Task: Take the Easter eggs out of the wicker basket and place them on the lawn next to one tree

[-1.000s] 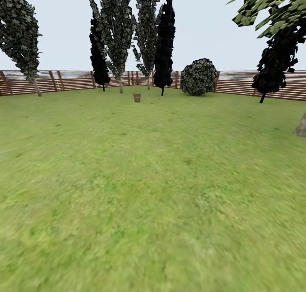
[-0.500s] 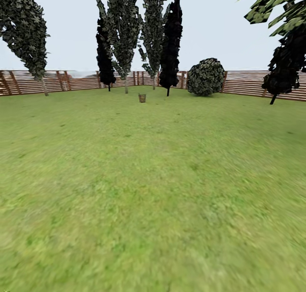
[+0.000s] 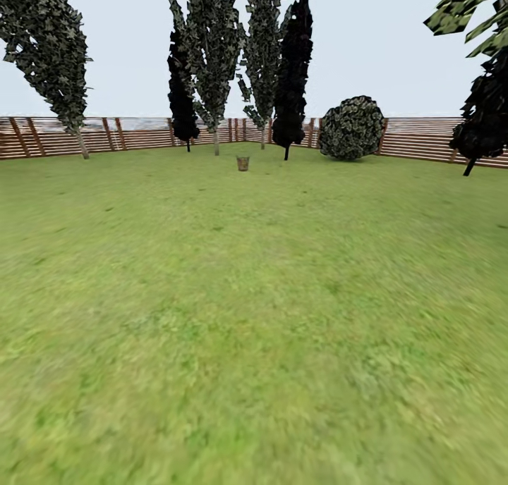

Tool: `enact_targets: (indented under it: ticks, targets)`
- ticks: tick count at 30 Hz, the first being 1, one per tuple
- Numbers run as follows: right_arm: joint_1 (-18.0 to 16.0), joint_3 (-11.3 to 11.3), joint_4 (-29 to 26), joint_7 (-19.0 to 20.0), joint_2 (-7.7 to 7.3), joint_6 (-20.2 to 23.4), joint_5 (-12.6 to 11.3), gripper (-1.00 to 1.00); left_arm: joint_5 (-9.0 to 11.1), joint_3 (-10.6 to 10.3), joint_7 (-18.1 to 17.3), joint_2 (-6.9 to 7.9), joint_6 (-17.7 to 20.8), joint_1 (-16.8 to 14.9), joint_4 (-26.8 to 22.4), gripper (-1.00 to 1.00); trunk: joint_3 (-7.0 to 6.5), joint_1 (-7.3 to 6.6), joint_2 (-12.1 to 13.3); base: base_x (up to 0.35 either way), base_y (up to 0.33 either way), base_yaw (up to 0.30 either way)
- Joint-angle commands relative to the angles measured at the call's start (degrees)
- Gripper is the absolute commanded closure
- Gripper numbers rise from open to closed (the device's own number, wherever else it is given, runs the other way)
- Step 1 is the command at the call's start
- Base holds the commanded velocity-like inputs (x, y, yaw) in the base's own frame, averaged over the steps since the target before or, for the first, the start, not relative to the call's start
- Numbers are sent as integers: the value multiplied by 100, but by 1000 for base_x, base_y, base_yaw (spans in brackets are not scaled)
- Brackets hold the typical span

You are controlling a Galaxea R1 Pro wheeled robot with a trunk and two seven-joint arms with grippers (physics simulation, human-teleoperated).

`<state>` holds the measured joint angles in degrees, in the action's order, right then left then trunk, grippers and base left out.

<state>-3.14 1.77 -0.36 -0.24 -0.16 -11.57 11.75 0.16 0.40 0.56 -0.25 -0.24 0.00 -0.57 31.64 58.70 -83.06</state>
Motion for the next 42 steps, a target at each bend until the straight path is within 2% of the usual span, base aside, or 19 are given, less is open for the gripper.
enact_targets:
  ticks: [1, 42]
  targets:
    - [-3, 12, 3, -3, 2, -18, 21, -100, 2, 4, 6, -1, -3, 0, -5, -100, 5, 3, -2, 323, 0, 0]
    - [-3, 8, 9, -3, 23, -21, 12, -100, 2, 4, 6, -1, -3, 0, -5, -100, 5, 3, -2, 323, 0, 0]
